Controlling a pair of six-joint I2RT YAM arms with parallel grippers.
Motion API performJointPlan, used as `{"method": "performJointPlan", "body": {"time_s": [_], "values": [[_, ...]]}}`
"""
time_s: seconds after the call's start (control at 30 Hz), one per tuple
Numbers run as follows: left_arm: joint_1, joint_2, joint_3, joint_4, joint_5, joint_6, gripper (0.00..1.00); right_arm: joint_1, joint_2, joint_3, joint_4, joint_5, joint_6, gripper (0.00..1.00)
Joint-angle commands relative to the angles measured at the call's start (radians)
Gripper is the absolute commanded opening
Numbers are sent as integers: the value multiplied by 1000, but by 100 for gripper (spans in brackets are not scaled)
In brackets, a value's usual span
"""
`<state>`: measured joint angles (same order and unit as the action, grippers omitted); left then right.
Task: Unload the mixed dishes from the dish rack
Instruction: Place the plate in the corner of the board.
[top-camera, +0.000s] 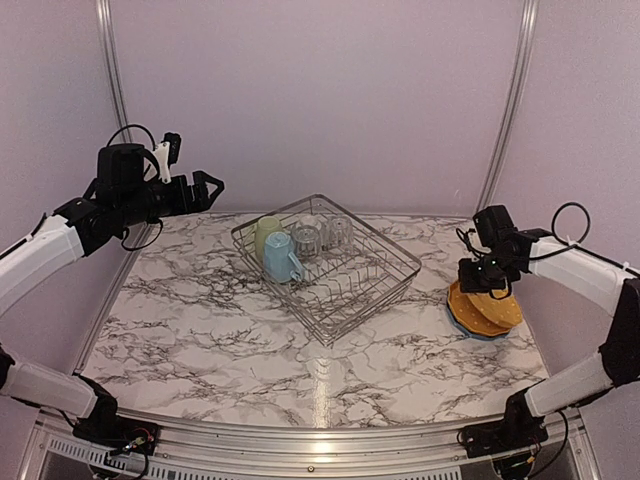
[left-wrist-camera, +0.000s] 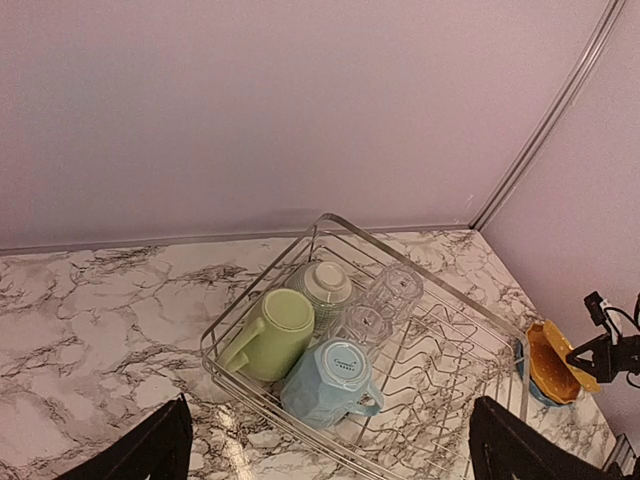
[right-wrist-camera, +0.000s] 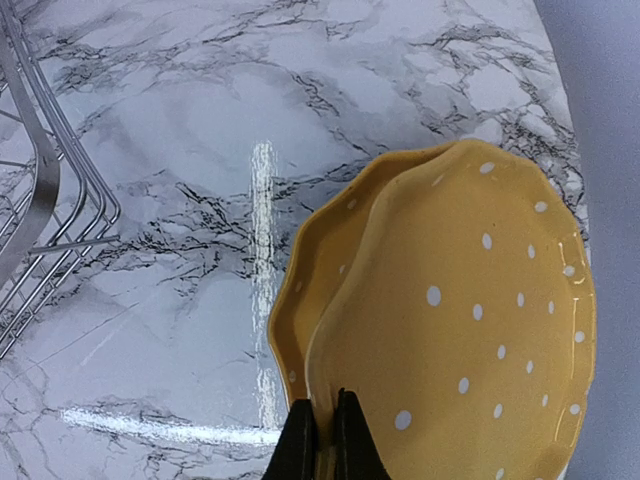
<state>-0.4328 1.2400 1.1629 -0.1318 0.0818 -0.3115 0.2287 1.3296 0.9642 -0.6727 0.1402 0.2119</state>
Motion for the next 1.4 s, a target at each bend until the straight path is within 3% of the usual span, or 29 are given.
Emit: {"method": "performJointPlan", "body": {"time_s": [0.0, 0.6, 0.83, 1.2, 1.37], "values": [[1, -13, 5, 17, 21, -9, 99, 27, 16, -5, 96, 60, -48, 0], [2, 1, 1, 20, 18, -8, 99, 105, 138, -44, 135, 191, -15, 0], [2, 1, -1, 25, 30, -14, 99, 111, 184, -42, 136, 177, 13, 7], [1, 6, -6, 33, 49, -28, 99, 147, 161, 2, 53, 219, 44, 46], [1, 13, -8, 37, 60, -36, 99, 148, 70, 53, 1, 206, 38, 58]]}}
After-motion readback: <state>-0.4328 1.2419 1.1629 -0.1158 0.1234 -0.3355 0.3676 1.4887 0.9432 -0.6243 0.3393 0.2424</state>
